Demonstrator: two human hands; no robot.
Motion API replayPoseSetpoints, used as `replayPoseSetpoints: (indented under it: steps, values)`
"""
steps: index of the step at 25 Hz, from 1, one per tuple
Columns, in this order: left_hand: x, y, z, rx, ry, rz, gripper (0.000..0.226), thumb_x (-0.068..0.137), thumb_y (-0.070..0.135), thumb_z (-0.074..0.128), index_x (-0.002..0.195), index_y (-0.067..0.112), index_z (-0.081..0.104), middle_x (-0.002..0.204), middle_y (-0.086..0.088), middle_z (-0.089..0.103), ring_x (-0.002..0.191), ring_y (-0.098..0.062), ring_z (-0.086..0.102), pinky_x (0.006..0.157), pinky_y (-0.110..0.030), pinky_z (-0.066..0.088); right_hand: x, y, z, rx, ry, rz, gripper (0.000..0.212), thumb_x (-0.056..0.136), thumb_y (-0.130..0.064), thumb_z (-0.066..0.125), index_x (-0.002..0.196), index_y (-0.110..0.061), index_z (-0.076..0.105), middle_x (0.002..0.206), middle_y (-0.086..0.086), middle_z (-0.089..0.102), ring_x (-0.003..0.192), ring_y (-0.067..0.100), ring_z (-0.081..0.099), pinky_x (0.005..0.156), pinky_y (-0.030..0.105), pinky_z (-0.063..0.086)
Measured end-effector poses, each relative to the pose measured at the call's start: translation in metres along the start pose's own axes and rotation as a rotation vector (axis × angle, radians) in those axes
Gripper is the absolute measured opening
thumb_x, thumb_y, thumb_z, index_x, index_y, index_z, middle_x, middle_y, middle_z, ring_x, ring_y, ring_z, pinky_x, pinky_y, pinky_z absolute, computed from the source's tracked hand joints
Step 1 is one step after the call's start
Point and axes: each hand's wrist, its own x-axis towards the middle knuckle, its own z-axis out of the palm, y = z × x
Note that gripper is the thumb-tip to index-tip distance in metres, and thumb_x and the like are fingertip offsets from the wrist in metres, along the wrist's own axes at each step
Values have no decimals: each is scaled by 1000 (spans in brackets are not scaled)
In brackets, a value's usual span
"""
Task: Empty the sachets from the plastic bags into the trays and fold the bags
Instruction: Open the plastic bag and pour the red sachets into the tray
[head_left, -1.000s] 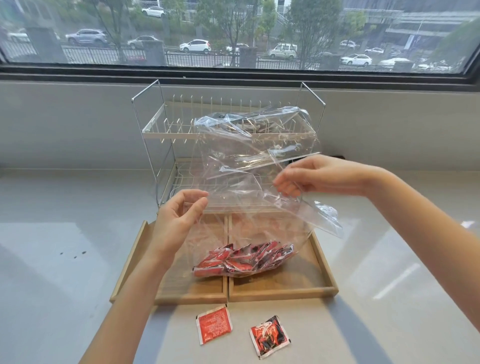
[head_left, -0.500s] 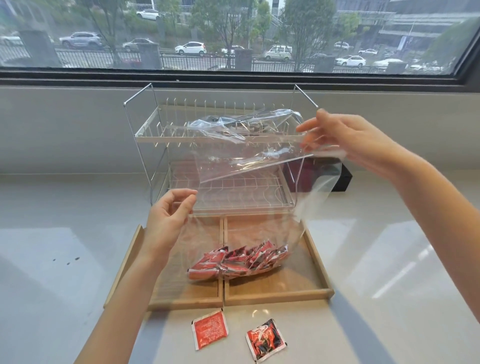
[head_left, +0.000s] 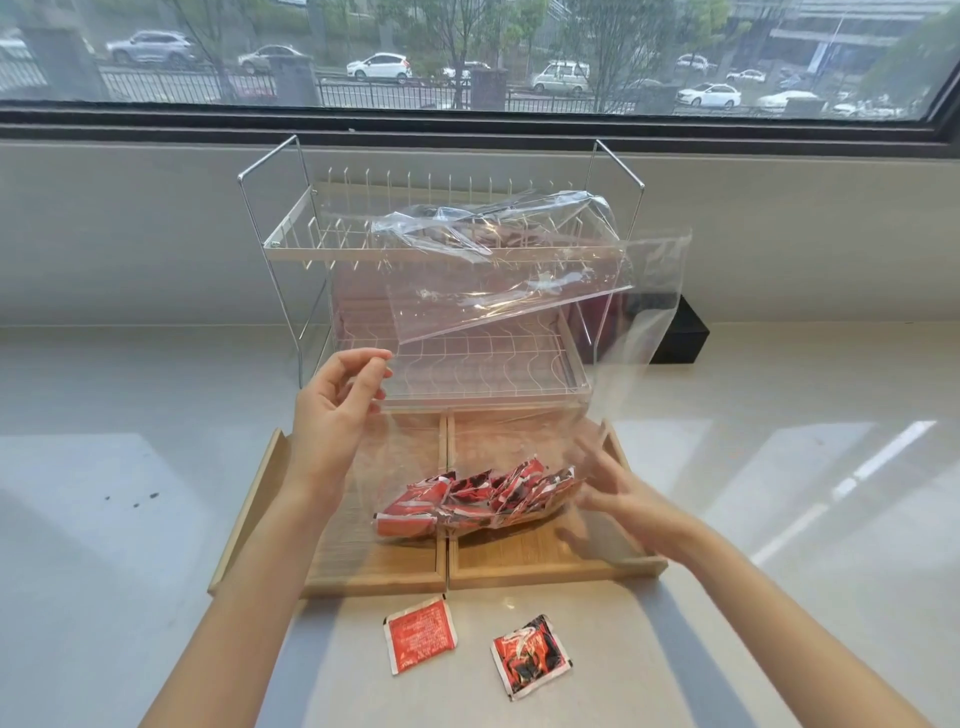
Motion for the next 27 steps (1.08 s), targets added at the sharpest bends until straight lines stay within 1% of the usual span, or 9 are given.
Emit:
replayPoseSetpoints:
  steps: [3, 7, 9, 12, 15, 16, 19, 23, 27]
  values:
    - [-2, 0, -3, -18, -66, -20, 12, 78, 45, 58, 84, 38, 65, 75, 21, 67, 69, 5, 57, 63, -9, 46, 13, 9, 21, 32, 57, 59, 78, 79, -11, 68, 140, -27, 24, 129, 0, 48, 96, -4, 59, 69, 7, 49]
    - [-15, -17, -21, -54, -190, -87, 52, 59, 70, 62, 103, 43, 60, 101, 18, 69, 98, -2, 62, 79, -13, 48, 25, 3, 32, -57, 169, 79, 63, 81, -18, 67, 135, -20, 35, 117, 5, 56, 98, 16, 60, 93, 34, 50]
    - [-31, -34, -29, 19, -272, -179, 67, 52, 73, 65, 113, 52, 47, 116, 22, 61, 108, 6, 55, 82, -10, 46, 26, 4, 34, -63, 177, 89, 55, 82, -18, 65, 130, -21, 39, 105, -3, 59, 90, 11, 62, 88, 30, 51]
    - [-61, -70, -23, 100, -386, -420, 81, 59, 42, 78, 123, 53, 30, 127, 18, 46, 100, 13, 55, 76, -8, 47, 25, 6, 38, -26, 189, 73, 43, 84, -15, 63, 121, -22, 42, 96, -7, 60, 78, 0, 60, 67, 9, 49]
    - [-75, -96, -7, 155, -305, -465, 57, 75, 11, 70, 119, 35, 44, 125, -4, 56, 107, -15, 60, 95, -32, 47, 25, 10, 41, -37, 218, 64, 41, 84, -13, 63, 120, -17, 42, 94, -8, 59, 79, -2, 58, 55, 6, 47]
    - [-74, -99, -5, 180, -270, -443, 48, 76, 10, 68, 112, 36, 49, 119, -5, 60, 105, -18, 60, 93, -33, 48, 25, 11, 41, -47, 220, 68, 42, 84, -13, 63, 119, -17, 42, 94, -5, 60, 81, -1, 59, 56, 9, 50]
    - [-71, -104, -1, 263, -262, -416, 40, 77, 16, 68, 98, 45, 50, 101, 8, 63, 93, -4, 61, 73, -11, 47, 23, 16, 42, -133, 190, 90, 42, 81, -17, 67, 112, -24, 40, 92, -12, 59, 85, 2, 60, 60, 9, 49]
    - [-72, -107, 1, 355, -174, -437, 26, 77, 25, 68, 96, 34, 54, 91, 5, 64, 84, -10, 62, 75, -25, 51, 23, 14, 52, -180, 242, 41, 30, 80, -16, 68, 100, -25, 48, 86, -14, 60, 74, -6, 58, 55, 1, 43]
    - [-74, -94, -9, 164, -66, -506, 31, 75, 12, 70, 100, 20, 54, 85, 4, 64, 63, 0, 66, 51, -12, 49, 15, 8, 64, -111, 305, -5, 21, 78, -13, 70, 84, -26, 54, 75, -9, 65, 56, -8, 62, 49, 5, 44]
